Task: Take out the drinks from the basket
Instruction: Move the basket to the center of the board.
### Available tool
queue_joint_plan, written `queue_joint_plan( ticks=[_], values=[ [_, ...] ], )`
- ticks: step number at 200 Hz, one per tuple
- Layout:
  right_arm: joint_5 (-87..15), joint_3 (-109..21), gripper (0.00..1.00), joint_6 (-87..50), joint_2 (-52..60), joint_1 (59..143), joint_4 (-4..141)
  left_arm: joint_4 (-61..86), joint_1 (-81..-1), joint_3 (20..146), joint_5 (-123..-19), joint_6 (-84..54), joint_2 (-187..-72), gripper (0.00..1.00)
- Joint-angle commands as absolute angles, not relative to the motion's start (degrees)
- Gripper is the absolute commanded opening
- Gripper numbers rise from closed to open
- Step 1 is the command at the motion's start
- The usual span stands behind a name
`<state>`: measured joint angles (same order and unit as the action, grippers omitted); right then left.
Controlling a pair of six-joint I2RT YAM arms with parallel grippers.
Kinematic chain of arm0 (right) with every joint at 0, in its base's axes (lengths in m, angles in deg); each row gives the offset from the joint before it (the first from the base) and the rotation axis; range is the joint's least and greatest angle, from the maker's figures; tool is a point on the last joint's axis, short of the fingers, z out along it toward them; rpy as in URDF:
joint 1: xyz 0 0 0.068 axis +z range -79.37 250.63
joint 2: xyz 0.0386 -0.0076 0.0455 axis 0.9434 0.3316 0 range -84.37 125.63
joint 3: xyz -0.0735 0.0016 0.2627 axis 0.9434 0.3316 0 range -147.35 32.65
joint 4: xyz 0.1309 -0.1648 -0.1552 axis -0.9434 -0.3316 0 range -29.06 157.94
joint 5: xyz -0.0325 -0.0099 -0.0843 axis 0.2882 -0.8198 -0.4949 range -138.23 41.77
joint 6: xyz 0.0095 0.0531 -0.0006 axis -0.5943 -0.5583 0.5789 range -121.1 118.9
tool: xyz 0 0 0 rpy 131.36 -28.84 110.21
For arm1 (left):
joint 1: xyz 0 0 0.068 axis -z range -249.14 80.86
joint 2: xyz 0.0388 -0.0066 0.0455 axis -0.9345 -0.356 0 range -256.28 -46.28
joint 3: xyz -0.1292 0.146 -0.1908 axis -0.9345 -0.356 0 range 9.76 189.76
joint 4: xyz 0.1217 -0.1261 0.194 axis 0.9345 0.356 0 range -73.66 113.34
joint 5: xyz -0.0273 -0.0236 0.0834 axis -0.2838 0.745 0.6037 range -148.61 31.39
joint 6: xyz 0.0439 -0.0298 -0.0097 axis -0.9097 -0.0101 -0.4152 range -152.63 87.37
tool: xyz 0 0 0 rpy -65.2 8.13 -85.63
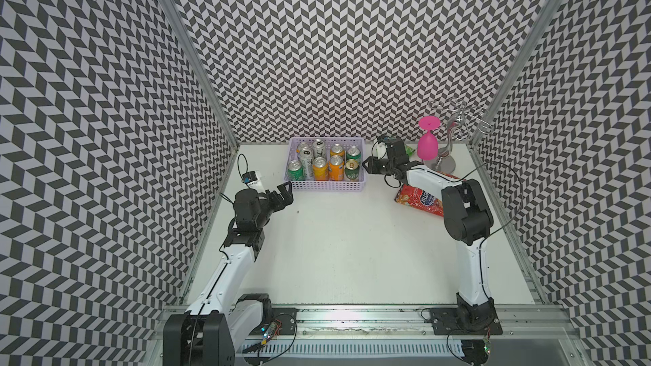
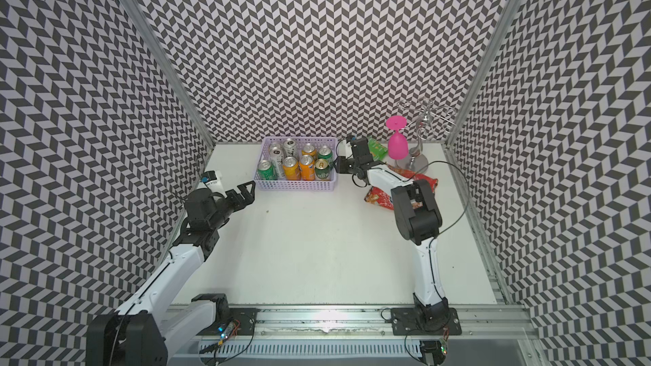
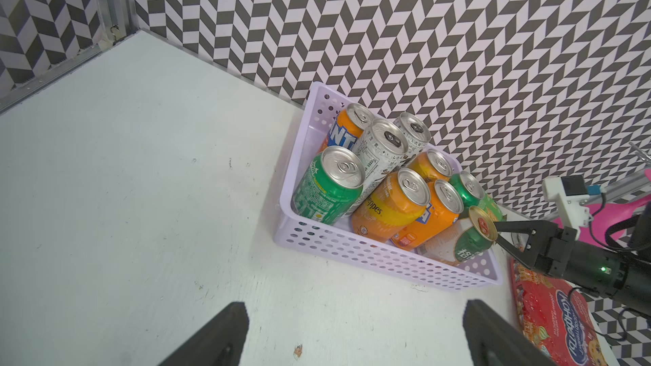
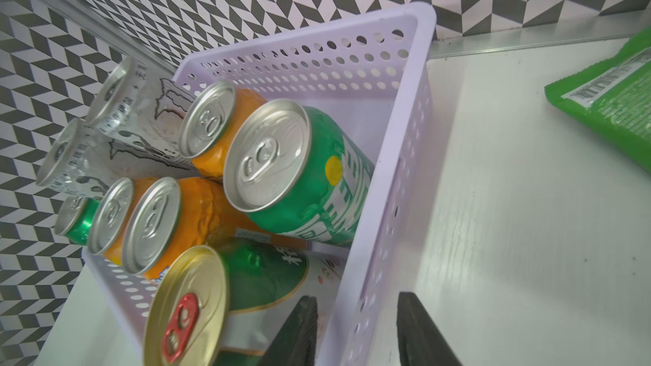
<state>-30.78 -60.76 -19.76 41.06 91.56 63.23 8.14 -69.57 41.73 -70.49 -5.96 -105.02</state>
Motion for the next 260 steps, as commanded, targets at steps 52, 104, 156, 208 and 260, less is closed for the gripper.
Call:
queue_joint_plan(
  ticks=[52, 104, 156, 208, 260],
  values=[
    [-28.06, -65.36, 0.27, -21.54, 46.67, 91.99, 64.1, 7.4, -70.02, 43.03, -70.92, -6.7, -104.55, 0.99],
    [-31.64, -62.28, 0.0, -21.29, 44.02, 91.86, 63.83, 7.52, -70.11, 42.91, -70.65, -6.66, -104.32, 0.99],
    [-35.0, -54.96, 0.0, -19.72, 36.82, 90.86, 64.31, 7.29, -70.15, 42.72, -70.58, -6.62, -104.51, 0.99],
    [-34.42, -45.63, 0.0, -18.01, 30.83, 87.43, 65.7, 7.11, -70.18, 42.91, -71.01, -6.49, -104.57, 0.99],
    [-33.45, -37.3, 0.0, -12.8, 25.61, 83.74, 64.88, 5.69, -69.94, 43.89, -75.3, -6.71, -105.91, 0.99]
  ],
)
